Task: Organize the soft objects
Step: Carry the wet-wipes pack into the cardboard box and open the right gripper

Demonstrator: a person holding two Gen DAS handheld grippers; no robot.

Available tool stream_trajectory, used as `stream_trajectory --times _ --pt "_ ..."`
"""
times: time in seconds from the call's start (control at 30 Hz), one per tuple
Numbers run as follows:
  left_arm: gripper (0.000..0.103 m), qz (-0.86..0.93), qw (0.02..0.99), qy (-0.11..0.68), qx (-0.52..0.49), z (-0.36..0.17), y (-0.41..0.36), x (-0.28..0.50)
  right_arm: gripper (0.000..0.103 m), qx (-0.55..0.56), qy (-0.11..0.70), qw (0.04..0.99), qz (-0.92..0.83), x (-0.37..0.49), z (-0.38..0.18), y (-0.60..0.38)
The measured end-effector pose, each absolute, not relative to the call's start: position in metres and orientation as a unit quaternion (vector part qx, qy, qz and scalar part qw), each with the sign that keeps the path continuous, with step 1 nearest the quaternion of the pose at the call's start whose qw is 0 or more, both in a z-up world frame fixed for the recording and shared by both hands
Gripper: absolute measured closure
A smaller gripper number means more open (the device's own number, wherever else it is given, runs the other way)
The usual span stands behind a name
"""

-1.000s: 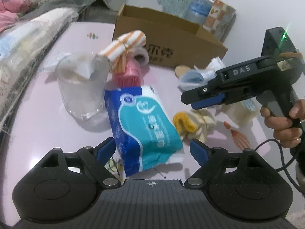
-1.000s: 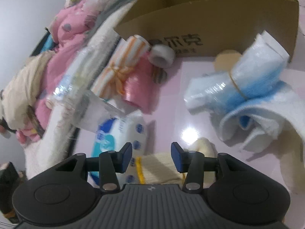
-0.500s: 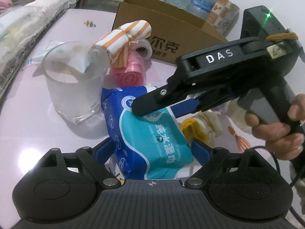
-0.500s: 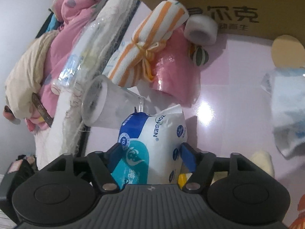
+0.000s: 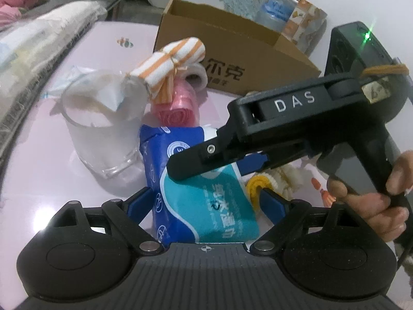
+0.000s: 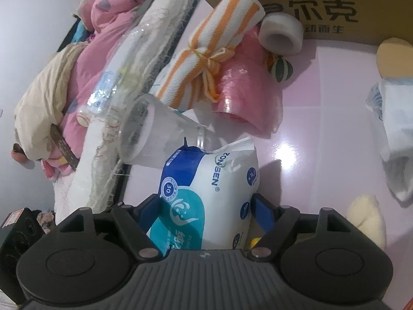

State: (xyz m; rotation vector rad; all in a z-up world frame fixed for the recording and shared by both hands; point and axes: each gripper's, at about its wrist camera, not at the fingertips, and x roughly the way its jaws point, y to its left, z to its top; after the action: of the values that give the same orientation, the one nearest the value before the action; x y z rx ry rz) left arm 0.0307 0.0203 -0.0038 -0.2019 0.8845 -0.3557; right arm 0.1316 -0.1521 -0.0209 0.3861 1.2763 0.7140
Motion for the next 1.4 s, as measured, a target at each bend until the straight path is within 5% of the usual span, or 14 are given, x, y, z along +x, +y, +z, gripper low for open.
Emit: stream_trajectory --times 0.73,1.4 --pt "0.014 -0.136 0.932 0.336 -0.002 0.102 -0.013 -0.002 0.018 0.22 0.49 0.742 0.4 0.099 0.055 -0.172" --pt "0.014 -0.202 0.918 0.34 0.028 0.157 -0.056 0.136 0.02 0.292 0.466 0.759 0.349 0.204 0.104 -0.232"
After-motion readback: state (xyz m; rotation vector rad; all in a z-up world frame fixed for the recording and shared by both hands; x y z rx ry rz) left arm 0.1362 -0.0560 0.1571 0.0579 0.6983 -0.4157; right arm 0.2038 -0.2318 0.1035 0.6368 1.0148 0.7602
